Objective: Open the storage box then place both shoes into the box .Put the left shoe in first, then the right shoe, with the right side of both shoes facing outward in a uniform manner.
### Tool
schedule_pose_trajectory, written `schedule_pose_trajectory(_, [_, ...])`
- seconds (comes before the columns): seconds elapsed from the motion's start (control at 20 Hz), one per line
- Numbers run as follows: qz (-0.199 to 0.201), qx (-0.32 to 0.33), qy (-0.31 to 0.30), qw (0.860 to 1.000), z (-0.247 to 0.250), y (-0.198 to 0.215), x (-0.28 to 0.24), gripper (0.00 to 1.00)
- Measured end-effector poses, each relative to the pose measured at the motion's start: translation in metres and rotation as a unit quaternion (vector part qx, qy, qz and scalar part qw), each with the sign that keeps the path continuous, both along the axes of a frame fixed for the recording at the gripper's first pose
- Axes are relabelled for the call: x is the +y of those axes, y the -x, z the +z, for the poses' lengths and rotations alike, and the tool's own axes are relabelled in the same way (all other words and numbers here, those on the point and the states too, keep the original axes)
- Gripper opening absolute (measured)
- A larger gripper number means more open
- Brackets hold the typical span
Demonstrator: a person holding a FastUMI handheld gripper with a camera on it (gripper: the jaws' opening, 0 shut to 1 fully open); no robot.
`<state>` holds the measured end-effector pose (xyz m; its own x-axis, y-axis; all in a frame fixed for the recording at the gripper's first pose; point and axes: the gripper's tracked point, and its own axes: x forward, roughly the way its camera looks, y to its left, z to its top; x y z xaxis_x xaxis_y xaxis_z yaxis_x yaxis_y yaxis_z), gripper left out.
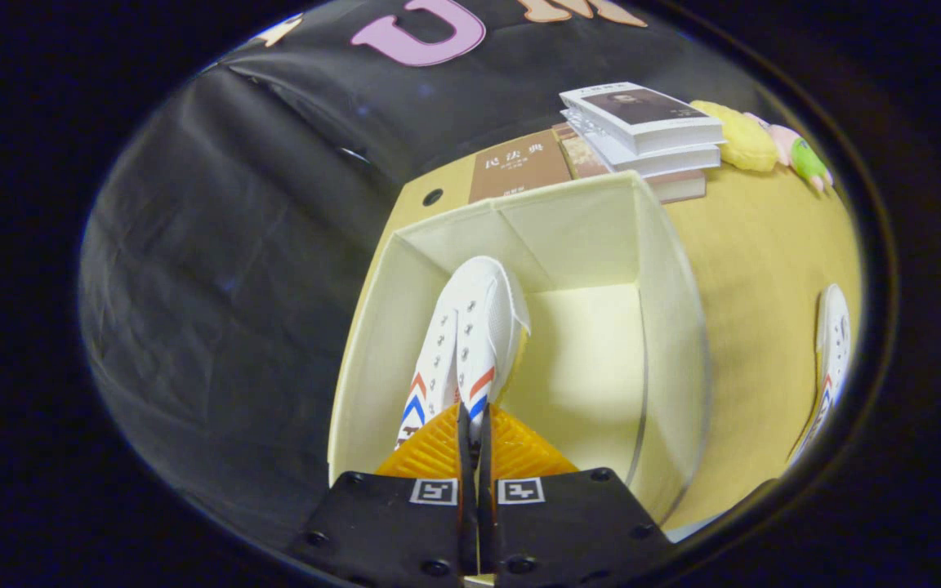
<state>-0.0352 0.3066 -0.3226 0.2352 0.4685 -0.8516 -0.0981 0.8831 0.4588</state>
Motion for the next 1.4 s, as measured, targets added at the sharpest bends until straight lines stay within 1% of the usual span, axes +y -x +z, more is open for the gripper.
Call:
schedule_pose_trajectory(0.2, [0.011,0.010,0.039,0.999,-0.009,0.008,0.000,0.08])
schedule_pose_trajectory(0.3, [0.016,0.014,0.033,0.999,-0.009,0.011,0.003,0.09])
schedule_pose_trajectory(0.4, [0.033,0.021,0.012,0.999,-0.003,0.017,0.007,0.09])
schedule_pose_trajectory(0.5, [0.030,0.009,-0.026,0.999,0.011,0.013,0.020,0.39])
schedule_pose_trajectory(0.7, [0.040,-0.037,-0.045,0.997,0.046,0.000,0.003,1.00])
schedule_pose_trajectory(0.9, [0.042,-0.084,-0.047,0.994,0.079,-0.014,-0.036,1.00])
schedule_pose_trajectory(1.15, [0.010,-0.125,-0.046,0.991,0.104,-0.028,-0.105,1.00])
schedule_pose_trajectory(1.4, [-0.023,-0.147,-0.021,0.989,0.108,-0.038,-0.180,1.00])
